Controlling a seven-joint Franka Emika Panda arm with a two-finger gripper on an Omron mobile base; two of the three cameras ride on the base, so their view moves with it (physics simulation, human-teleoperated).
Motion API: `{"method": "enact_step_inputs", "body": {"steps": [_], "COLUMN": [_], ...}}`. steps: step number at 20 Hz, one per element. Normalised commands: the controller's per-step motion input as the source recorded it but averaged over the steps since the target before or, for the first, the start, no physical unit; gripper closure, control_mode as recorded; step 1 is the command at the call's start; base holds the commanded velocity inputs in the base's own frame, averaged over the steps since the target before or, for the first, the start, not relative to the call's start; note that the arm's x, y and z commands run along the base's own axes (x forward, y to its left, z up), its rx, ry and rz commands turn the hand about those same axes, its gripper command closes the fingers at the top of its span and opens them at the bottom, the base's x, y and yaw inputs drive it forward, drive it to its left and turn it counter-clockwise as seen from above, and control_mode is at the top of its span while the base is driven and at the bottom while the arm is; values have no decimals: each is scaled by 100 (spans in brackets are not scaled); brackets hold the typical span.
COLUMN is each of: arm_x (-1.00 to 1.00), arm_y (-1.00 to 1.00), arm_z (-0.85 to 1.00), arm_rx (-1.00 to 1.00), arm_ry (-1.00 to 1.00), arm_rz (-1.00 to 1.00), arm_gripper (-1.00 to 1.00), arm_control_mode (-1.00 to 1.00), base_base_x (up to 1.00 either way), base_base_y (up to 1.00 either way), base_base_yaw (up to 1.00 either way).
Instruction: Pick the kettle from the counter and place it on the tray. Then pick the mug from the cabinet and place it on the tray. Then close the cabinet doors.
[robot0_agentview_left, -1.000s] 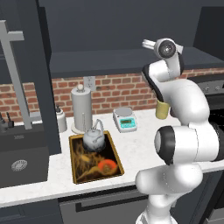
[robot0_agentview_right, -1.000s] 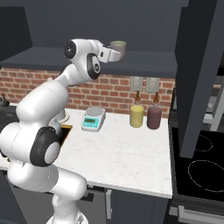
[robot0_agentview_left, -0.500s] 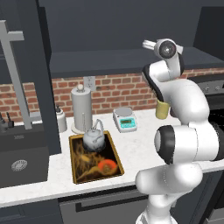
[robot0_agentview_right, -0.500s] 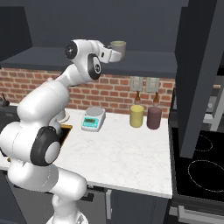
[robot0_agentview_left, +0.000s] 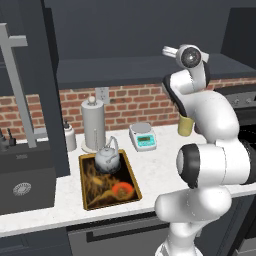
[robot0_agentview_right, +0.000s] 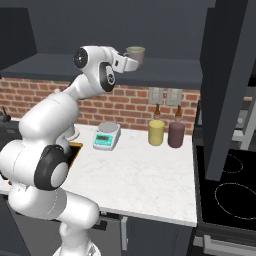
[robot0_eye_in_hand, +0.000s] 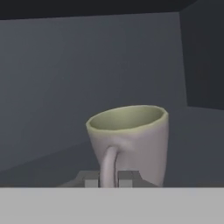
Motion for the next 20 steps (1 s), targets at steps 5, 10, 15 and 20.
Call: {"method": "enact_step_inputs", "body": {"steps": [5, 10, 15, 20], "arm_x": [0, 0, 0, 0], "arm_y": [-11, -5, 0, 0], "arm_z": [-2, 0, 0, 0], "arm_rx": [3, 1, 0, 0], "arm_ry": [-4, -5, 0, 0], "arm_rz": [0, 0, 0, 0], "arm_gripper": [100, 100, 100, 100], "arm_control_mode": [-100, -100, -100, -100], "base_base_x": [0, 0, 0, 0], "base_base_y": [0, 0, 0, 0], "base_base_yaw": [0, 0, 0, 0]}}
